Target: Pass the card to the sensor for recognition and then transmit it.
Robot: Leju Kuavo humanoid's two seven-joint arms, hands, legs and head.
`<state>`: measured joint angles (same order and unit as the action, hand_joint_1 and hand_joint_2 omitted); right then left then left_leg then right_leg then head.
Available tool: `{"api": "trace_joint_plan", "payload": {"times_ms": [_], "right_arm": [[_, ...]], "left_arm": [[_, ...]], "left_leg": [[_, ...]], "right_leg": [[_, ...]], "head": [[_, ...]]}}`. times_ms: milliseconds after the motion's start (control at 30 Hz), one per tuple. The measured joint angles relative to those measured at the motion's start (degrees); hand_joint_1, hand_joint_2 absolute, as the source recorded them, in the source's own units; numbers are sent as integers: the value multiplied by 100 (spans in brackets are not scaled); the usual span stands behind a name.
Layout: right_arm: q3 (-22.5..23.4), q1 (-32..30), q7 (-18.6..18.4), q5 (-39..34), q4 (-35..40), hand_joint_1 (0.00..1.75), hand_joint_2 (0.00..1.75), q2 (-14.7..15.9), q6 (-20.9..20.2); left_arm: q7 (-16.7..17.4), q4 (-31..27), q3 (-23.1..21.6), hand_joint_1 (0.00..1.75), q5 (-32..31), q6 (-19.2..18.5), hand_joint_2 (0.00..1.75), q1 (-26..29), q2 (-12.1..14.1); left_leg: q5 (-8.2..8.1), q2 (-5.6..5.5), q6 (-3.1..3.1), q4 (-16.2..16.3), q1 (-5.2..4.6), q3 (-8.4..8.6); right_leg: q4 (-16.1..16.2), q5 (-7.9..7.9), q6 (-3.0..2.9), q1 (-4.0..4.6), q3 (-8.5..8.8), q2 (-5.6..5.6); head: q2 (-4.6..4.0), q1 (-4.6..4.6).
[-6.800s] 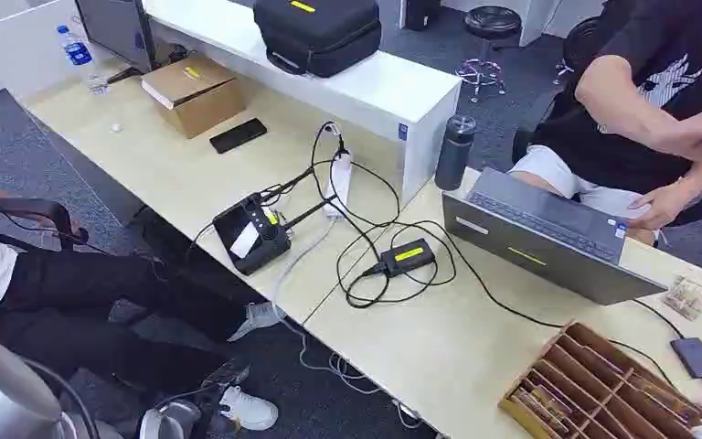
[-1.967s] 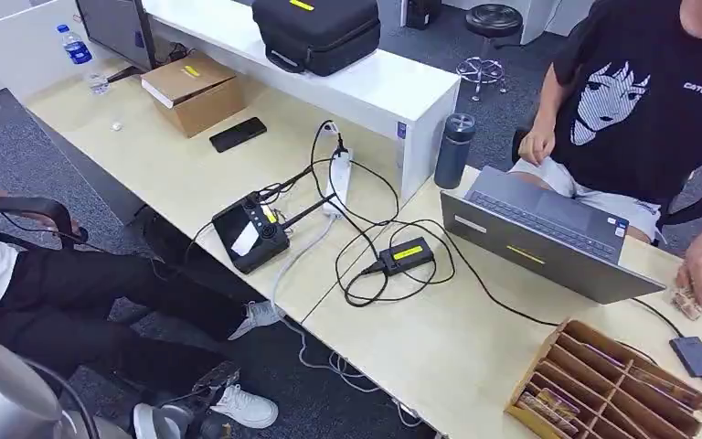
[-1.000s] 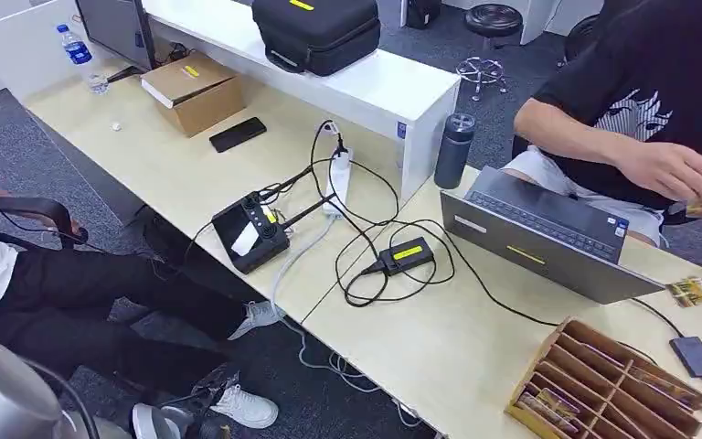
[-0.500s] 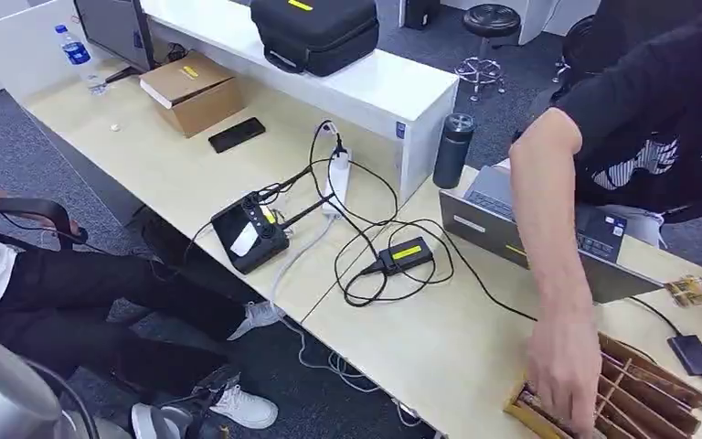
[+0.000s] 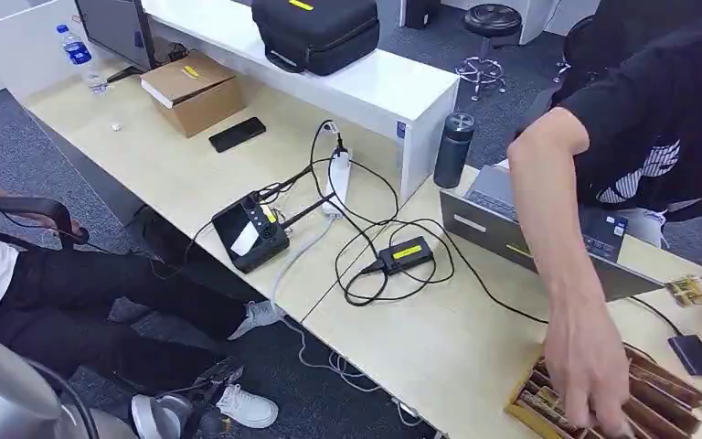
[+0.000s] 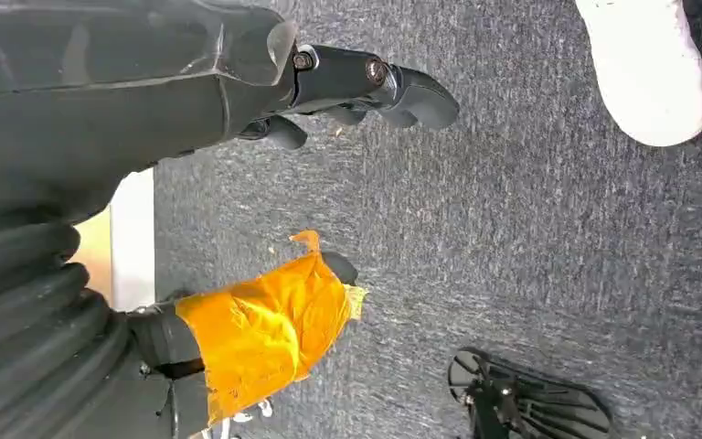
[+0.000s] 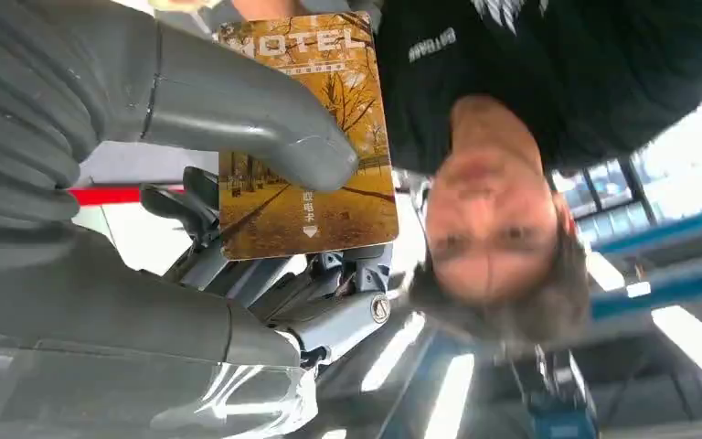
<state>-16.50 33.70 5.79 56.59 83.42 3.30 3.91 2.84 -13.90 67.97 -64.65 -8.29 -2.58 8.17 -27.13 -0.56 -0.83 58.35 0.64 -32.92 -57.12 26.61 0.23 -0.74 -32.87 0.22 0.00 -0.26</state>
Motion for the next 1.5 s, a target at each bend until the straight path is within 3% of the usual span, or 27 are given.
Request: {"api": "trace_joint_plan", "payload": {"times_ms": [233, 533, 567, 600, 633, 833, 1000, 1300, 1500], "right_arm": [[-365, 732, -277, 26, -819, 175, 175, -319, -286], [-559, 911, -323, 28, -1307, 175, 175, -509, -260], [-572, 915, -323, 28, -1331, 79, 175, -516, -260], [-581, 917, -323, 28, -1350, 7, 175, -524, -260], [-590, 917, -323, 28, -1368, 0, 175, -533, -257], [-596, 857, -209, -289, -1385, 0, 175, -546, -174], [-356, 415, 153, -1238, -844, 0, 175, -546, -155], [217, -1438, 1185, -3122, 891, 0, 175, -538, -559], [260, -2408, 1449, -3014, 1393, 0, 175, -417, -644]], "left_arm": [[-2, 0, 0, 0, -59, -46, 175, -59, 31], [0, 0, 0, 0, -74, -63, 175, -64, 31], [0, 0, 0, 0, -74, -63, 175, -62, 31], [0, 0, 0, 0, -74, -63, 175, -62, 31], [0, 0, 0, 0, -74, -63, 175, -62, 31], [9, 0, 0, 0, -50, -52, 175, -60, 28], [52, 0, 0, 0, -2, -13, 175, -47, 17], [87, 0, 147, 0, 195, 136, 175, 21, -74], [87, 0, 300, 0, 256, 214, 175, 41, -149]], "left_leg": [[1, -2, -1, 0, 2, -2], [1, -10, -3, 0, 3, -6], [1, -11, -3, 0, 3, -7], [1, -12, -3, 0, 2, -8], [1, -12, -3, 0, 2, -9], [1, -10, -3, 0, 2, -8], [0, -12, -3, 0, 3, -10], [-10, -11, -6, 0, 2, -14], [-12, -9, -8, 0, 2, -15]], "right_leg": [[-4, 0, -1, 1, -5, -3], [-6, 2, -2, 2, -7, -7], [-6, 2, -2, 2, -7, -10], [-6, 2, -2, 2, -8, -11], [-6, 2, -2, 2, -9, -11], [-6, 2, -2, 2, -14, -6], [-6, 3, -3, 2, -14, -11], [-1, 12, -7, 2, -19, -11], [-1, 16, -12, 2, -20, -10]], "head": [[0, 0], [0, 0], [0, 0], [0, 0], [0, 0], [0, 0], [0, 0], [0, -2], [0, 0]]}}
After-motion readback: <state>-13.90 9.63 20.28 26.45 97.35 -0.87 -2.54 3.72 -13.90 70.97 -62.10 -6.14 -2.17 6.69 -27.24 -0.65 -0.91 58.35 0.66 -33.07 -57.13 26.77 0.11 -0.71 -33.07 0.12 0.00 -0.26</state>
